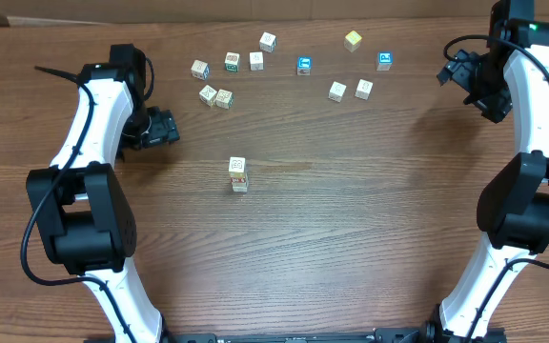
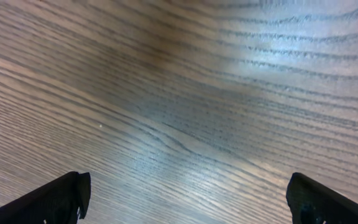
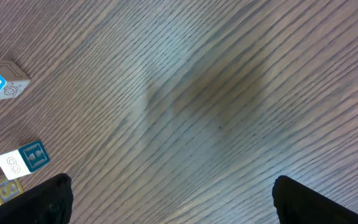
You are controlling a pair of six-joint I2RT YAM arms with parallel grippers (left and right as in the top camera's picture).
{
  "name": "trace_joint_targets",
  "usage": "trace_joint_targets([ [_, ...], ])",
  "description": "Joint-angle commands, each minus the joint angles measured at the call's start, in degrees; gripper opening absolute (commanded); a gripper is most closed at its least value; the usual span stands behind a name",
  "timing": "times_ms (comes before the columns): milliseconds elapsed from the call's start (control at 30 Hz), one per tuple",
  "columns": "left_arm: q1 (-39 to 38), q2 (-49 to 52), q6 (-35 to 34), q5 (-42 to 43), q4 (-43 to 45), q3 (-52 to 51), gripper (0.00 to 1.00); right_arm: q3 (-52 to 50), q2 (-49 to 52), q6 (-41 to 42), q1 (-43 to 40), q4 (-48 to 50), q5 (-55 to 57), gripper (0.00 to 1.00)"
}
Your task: Form a tower
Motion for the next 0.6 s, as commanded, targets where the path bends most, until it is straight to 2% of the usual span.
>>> trace_joint_targets([
  [0, 0.2, -0.2, 0.9, -0.9, 0.0, 0.5, 1.00, 1.6, -0.7, -0.2, 0.0, 0.2, 0.0, 1.00],
  [567, 1.0, -0.5, 0.9, -2.8, 2.1, 0.4, 1.00, 1.6, -0.7, -0.2, 0.0, 0.2, 0.0, 1.00],
])
